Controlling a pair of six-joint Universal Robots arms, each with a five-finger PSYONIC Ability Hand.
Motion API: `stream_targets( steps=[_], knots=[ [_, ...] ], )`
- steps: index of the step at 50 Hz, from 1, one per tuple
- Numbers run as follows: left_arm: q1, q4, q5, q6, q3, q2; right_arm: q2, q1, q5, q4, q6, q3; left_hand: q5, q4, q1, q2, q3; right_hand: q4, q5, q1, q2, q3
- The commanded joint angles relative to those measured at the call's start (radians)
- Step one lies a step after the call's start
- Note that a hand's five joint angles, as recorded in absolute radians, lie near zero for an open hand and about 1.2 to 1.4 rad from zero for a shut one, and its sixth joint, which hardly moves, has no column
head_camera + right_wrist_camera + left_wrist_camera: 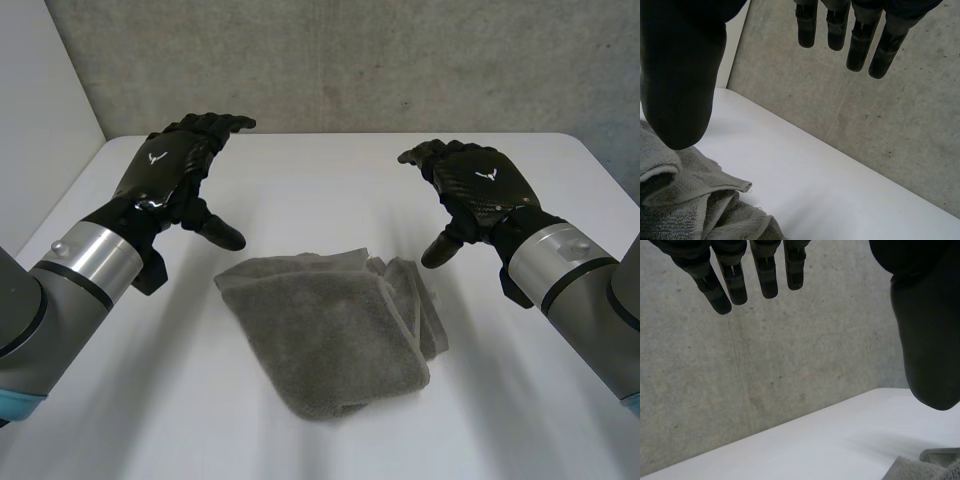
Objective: Fold the towel.
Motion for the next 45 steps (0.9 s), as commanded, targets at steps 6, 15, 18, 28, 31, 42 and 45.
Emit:
stream_targets(
  steps=[6,15,18,28,31,42,45],
  knots=[
    [-0.002,-0.029,-0.033,0.001,0.018,-0.028,0.021,0.000,0.005,0.002,0.000,-0.005,-0.206,-0.073,-0.072,-0.069,-0.063,-0.068,-0.056,-0.050,-0.065,-0.063],
    [0.001,-0.208,-0.227,0.004,0.114,-0.084,0.020,-0.014,0.120,-0.037,0.017,0.009,-0.206,-0.073,-0.072,-0.069,-0.063,-0.068,-0.056,-0.050,-0.065,-0.063],
    [-0.001,-0.230,-0.251,0.007,0.125,-0.088,0.020,-0.019,0.143,-0.048,0.015,0.011,-0.206,-0.073,-0.072,-0.069,-0.063,-0.068,-0.056,-0.050,-0.065,-0.063],
    [-0.004,-0.241,-0.265,0.037,0.118,-0.081,0.017,-0.014,0.158,-0.048,0.017,0.005,-0.212,-0.079,-0.078,-0.075,-0.069,-0.068,-0.056,-0.050,-0.065,-0.063],
    [-0.007,-0.241,-0.263,0.036,0.116,-0.082,0.018,-0.012,0.158,-0.046,0.017,0.003,-0.212,-0.079,-0.078,-0.075,-0.069,-0.068,-0.056,-0.050,-0.065,-0.063],
    [-0.016,-0.209,-0.136,0.034,0.092,-0.073,0.020,-0.002,-0.021,-0.040,0.018,-0.005,-0.215,-0.082,-0.081,-0.078,-0.072,-0.068,-0.056,-0.050,-0.065,-0.063],
    [-0.013,-0.199,-0.079,0.031,0.081,-0.067,0.020,-0.014,-0.064,-0.040,0.025,-0.002,-0.212,-0.079,-0.078,-0.075,-0.069,-0.068,-0.056,-0.050,-0.065,-0.063]
  ],
)
